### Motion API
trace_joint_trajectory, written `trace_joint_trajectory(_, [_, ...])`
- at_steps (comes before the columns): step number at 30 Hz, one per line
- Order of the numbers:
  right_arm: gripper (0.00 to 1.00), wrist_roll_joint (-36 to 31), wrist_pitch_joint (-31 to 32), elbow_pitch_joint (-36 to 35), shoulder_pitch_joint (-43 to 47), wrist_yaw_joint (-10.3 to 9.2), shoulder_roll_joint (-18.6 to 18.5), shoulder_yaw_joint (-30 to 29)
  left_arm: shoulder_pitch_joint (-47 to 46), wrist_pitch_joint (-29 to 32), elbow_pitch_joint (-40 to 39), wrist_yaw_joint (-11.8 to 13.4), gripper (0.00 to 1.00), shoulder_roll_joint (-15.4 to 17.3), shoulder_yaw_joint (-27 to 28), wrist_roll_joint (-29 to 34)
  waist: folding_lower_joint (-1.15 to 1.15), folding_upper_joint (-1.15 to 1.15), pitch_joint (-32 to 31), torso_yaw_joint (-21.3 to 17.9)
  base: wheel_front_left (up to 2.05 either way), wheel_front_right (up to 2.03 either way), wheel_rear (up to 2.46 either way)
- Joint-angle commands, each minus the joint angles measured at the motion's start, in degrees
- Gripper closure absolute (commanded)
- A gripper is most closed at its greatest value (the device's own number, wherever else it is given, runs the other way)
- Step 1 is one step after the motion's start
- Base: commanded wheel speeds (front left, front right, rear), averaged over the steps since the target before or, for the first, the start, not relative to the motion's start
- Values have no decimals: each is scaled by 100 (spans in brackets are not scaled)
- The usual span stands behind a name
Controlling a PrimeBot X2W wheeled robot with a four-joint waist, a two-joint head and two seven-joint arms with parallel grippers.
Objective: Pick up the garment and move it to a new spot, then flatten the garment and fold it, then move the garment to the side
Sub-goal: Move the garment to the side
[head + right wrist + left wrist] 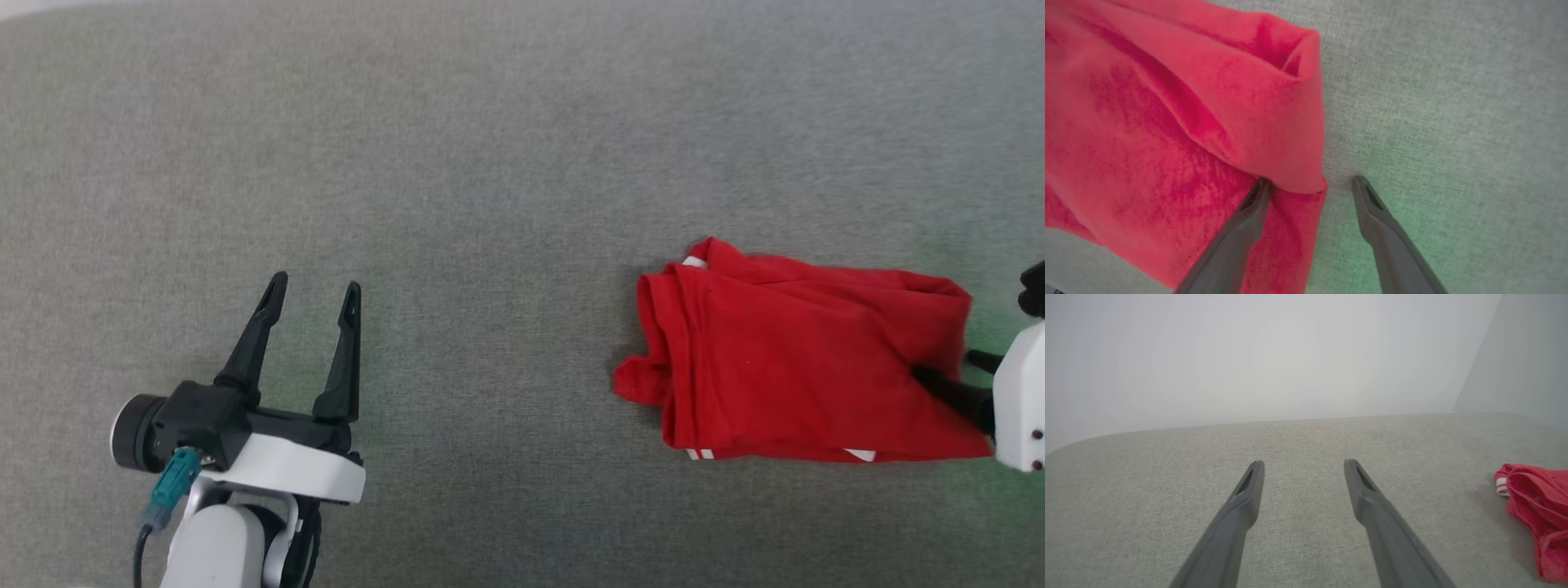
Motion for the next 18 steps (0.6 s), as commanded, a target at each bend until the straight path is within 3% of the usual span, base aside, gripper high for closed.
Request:
trace_joint_trajectory(1, [0,107,148,9,-55,-2,-25,183,-107,-26,14,-11,0,-2,-18,25,0,0,155,102,0,0,0])
trace_joint_trajectory(5, [0,243,186,132,-124,-2,7,453,-225,-26,62,-11,0,-24,-76,12,0,0,272,184,0,0,0])
trace_joint_trajectory(7, [50,318,114,208,-164,-2,52,535,-246,-26,91,-11,0,-24,-88,11,0,0,294,202,0,0,0])
trace_joint_trajectory(8, [95,381,80,257,-178,-3,85,538,-252,-26,102,-11,0,-24,-90,11,0,0,299,203,0,0,0])
trace_joint_trajectory(9, [100,409,39,291,-196,-3,109,534,-264,-26,111,-11,0,-11,-92,18,0,0,295,197,0,0,0])
trace_joint_trajectory(15, [100,542,-371,570,-330,-23,-33,203,-245,-26,111,-11,0,105,-107,35,0,0,168,-44,0,0,0])
trace_joint_trajectory(18, [100,592,-724,692,-376,-10,-203,-137,-298,-26,74,-11,0,203,-305,-12,0,0,167,-366,0,0,0])
